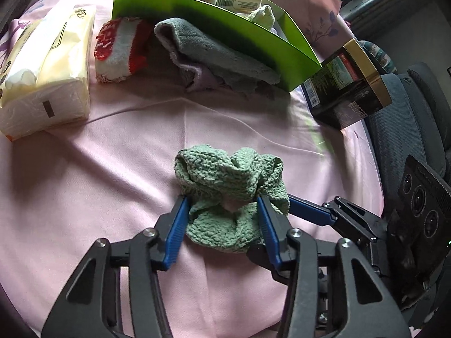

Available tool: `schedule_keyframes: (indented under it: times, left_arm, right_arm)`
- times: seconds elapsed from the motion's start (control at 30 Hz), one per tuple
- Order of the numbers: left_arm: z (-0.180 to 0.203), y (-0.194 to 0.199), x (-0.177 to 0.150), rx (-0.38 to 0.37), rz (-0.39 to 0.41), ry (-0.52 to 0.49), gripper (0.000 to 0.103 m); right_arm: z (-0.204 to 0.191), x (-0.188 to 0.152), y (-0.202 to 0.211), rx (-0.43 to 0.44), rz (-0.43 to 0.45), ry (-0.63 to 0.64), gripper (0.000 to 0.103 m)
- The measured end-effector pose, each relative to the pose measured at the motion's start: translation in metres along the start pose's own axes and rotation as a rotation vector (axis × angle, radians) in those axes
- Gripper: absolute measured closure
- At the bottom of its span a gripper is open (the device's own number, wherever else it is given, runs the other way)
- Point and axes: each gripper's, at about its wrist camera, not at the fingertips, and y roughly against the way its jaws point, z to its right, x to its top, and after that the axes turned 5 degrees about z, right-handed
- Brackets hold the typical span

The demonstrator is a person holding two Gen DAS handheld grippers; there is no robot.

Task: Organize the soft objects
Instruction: 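Move the right gripper to the green knitted cloth and grasp it, then carry the green cloth into the green box and open the right gripper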

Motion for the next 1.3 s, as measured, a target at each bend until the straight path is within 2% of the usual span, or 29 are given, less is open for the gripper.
schedule_keyframes:
  times: [0.03,0.07,0.1,0.13,0.17,0.2,0.3,0.43,0.7,1.03,1.3]
  left_arm:
    - [-0.001,0.001,0.0,0.002,-0.001,0.004,0.064]
    - [-0.002,0.001,0.001,0.001,-0.003,0.007,0.072]
    - [-0.002,0.002,0.001,-0.009,-0.006,0.008,0.084]
    - [-0.003,0.001,0.001,-0.026,-0.012,0.012,0.088]
    - [-0.002,0.0,0.001,-0.027,-0.012,0.013,0.093]
    - [-0.002,0.0,0.001,-0.024,-0.011,0.01,0.095]
    - [0.001,0.001,0.001,-0.027,-0.003,0.007,0.098]
    - [0.009,0.017,0.0,-0.043,0.044,-0.017,0.098]
    - [0.028,0.052,0.02,-0.063,0.141,-0.062,0.097]
    - [0.056,0.058,0.069,-0.087,0.197,-0.145,0.097]
    - [0.076,0.059,0.122,-0.084,0.224,-0.206,0.097]
  right_arm:
    - [-0.001,0.0,-0.003,-0.004,-0.008,0.002,0.04]
    - [-0.001,0.001,-0.004,-0.011,-0.009,0.006,0.044]
    - [-0.002,0.003,-0.004,-0.011,-0.006,0.004,0.052]
    - [-0.002,0.004,-0.004,0.002,-0.01,-0.003,0.059]
    - [-0.003,0.006,-0.005,0.011,-0.018,-0.004,0.072]
    - [-0.005,0.007,-0.006,0.007,-0.019,0.003,0.079]
    - [-0.012,0.006,-0.006,0.005,-0.019,0.022,0.085]
    - [-0.022,0.008,0.002,0.011,-0.008,0.049,0.086]
    - [-0.028,0.033,0.036,0.017,0.104,0.067,0.086]
    - [-0.019,0.075,0.064,-0.068,0.212,0.101,0.086]
    - [-0.007,0.117,0.073,-0.131,0.283,0.11,0.086]
